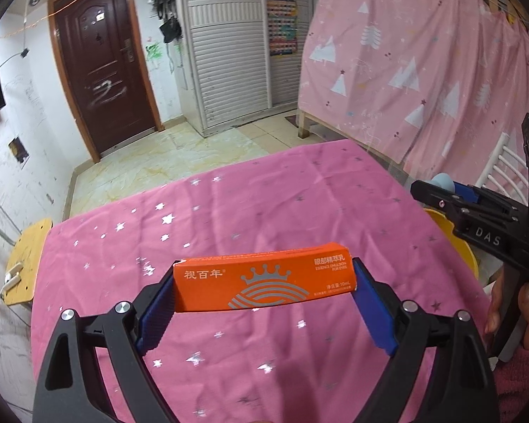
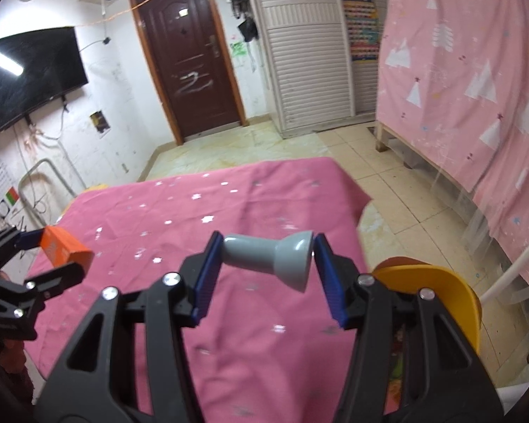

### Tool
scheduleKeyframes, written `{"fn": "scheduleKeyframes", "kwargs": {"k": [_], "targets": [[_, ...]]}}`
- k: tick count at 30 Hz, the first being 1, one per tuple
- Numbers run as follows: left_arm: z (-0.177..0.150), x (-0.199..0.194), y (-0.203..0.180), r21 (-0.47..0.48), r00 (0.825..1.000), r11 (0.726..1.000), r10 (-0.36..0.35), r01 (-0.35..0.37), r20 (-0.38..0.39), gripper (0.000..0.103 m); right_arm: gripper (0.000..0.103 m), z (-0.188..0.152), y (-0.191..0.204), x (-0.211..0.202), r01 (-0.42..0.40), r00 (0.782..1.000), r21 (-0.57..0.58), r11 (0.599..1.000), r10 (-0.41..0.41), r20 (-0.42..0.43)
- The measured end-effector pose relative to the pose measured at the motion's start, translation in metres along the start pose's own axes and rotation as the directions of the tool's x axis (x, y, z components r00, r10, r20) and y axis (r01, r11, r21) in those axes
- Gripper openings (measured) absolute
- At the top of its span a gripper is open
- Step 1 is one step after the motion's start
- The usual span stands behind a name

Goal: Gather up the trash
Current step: 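Carry the orange box and grey funnel over the yellow bin and open both tools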

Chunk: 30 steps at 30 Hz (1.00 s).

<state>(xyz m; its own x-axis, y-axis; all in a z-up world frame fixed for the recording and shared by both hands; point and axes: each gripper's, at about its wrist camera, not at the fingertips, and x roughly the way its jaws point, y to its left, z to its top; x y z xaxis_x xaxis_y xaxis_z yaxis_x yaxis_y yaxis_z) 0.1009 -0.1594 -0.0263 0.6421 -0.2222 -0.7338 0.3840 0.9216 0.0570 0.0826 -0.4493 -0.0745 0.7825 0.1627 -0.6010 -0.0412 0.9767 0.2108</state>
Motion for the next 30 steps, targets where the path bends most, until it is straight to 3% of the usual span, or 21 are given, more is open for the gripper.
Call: {"fn": "scheduleKeyframes", "kwargs": {"k": [15,30], "targets": [[0.019,0.015,-0.074,0.11,0.999,0.993,-0.042,0.044,-0.02,0.083,0.051,-0.013,-0.098,-0.02,0.102,0.994,0.142,0.985,-0.107,0.028],[0.027,0.025,-0.13,0.182,0.997,0.981,-0.065,0.071,-0.041,0.083,0.051,-0.029,-0.142,-0.025,0.135,0.99,0.229,0.964,-0.142,0.015]]}}
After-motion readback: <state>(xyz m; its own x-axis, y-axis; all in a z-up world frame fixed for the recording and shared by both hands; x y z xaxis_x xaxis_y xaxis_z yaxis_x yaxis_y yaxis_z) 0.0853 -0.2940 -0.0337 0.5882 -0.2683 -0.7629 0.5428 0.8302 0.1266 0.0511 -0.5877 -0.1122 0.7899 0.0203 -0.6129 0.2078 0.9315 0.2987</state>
